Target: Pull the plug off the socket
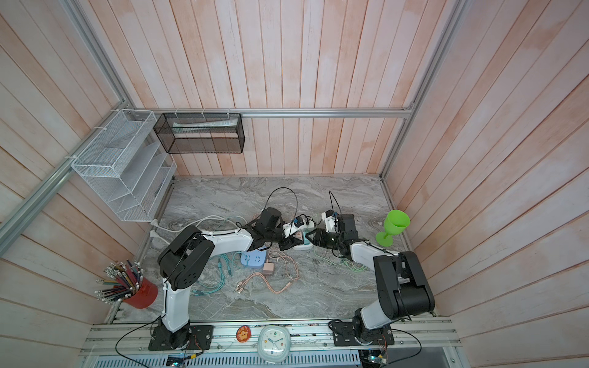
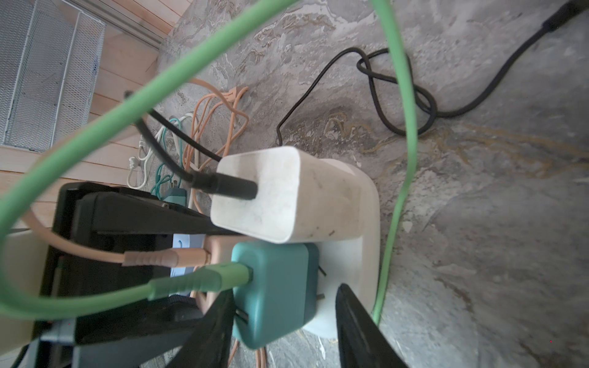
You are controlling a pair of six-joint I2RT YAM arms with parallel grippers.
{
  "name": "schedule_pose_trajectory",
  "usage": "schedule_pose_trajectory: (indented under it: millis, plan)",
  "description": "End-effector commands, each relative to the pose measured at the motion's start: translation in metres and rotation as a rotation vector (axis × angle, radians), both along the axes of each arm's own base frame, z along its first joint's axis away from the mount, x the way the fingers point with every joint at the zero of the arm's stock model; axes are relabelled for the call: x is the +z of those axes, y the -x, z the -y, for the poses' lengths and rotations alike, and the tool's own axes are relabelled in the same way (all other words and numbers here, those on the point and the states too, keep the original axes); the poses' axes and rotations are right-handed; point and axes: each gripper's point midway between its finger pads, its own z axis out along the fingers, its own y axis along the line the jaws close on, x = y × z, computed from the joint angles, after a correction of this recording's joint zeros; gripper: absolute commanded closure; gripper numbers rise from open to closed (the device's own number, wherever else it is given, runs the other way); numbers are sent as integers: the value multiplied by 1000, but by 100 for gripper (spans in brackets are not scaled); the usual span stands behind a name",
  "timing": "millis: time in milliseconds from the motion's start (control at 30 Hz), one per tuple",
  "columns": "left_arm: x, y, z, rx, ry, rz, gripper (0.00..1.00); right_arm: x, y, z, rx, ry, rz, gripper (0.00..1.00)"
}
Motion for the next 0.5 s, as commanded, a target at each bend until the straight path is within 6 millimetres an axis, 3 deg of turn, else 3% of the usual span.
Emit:
schedule_pose_trajectory:
  millis: [0, 467]
  plan:
    - [-1, -2, 4, -25, 6, 8, 58, -22, 11, 7, -9, 44, -84, 52]
    - [18, -8, 9, 7, 54, 15, 73, -49, 30, 8, 27, 177, -147, 57]
